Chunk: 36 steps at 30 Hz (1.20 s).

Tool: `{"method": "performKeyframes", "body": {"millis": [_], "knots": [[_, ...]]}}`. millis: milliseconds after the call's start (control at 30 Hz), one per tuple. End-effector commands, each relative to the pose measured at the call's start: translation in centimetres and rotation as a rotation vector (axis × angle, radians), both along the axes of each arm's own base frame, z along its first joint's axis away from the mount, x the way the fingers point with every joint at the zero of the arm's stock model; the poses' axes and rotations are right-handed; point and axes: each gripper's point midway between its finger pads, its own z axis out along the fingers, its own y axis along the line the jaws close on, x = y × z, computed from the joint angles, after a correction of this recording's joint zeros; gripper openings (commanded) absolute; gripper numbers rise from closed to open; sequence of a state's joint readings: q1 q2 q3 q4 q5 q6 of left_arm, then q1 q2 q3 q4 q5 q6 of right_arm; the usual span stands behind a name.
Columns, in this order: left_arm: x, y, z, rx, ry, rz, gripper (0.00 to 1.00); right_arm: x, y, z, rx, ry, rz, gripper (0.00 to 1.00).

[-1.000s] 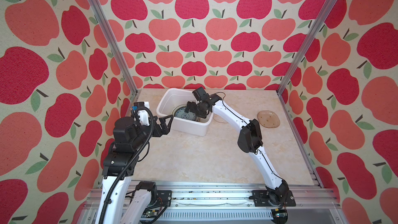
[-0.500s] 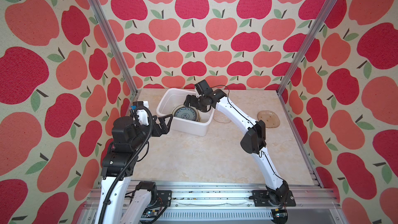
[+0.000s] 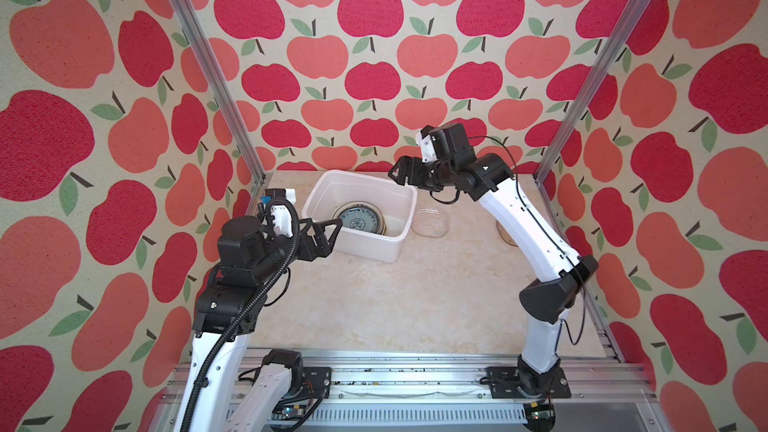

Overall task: Place the plates into the plastic bin on the countertop
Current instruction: 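Open and raise the right gripper, move it toward the clear glass plate, then grip the clear glass plate rim with the right gripper and lift it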

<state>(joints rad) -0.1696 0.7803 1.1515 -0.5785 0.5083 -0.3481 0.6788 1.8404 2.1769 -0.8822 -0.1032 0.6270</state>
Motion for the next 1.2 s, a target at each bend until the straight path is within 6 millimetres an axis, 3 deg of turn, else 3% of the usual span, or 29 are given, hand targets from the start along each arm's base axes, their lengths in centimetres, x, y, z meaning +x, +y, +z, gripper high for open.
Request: {"method": "performKeyframes", "body": {"millis": [0, 200, 400, 600, 700, 900, 1033, 1167], "knots": [[-0.5, -1.4, 0.6, 0.058, -0.027, -0.066, 0.99, -0.5, -3.9, -3.0, -0.070, 0.063, -0.020, 0.87], [-0.5, -5.1, -1.2, 0.212, -0.029, -0.173, 0.99, -2.2, -11.0, -7.4, -0.083, 0.181, -0.117, 0.86], [-1.0, -10.1, -3.8, 0.360, -0.041, -0.313, 0.99, -2.1, -19.8, -12.2, -0.049, 0.303, -0.323, 0.86], [-0.4, -13.7, -5.7, 0.332, -0.025, -0.371, 0.99, -2.1, -29.3, -15.9, -0.046, 0.399, -0.633, 0.86], [0.1, -15.2, -6.7, 0.316, -0.012, -0.393, 0.99, -2.1, -32.8, -17.6, -0.025, 0.434, -0.772, 0.85], [0.0, -18.1, -8.2, 0.312, -0.035, -0.511, 0.99, -1.7, -36.9, -22.4, 0.157, 0.539, -0.995, 0.81], [-0.4, -19.4, -8.7, 0.294, -0.087, -0.581, 0.99, -0.7, -37.9, -25.4, 0.343, 0.584, -1.087, 0.77], [-0.9, -20.4, -9.5, 0.292, -0.126, -0.655, 0.99, 0.2, -38.6, -27.4, 0.341, 0.625, -1.121, 0.73]]}}
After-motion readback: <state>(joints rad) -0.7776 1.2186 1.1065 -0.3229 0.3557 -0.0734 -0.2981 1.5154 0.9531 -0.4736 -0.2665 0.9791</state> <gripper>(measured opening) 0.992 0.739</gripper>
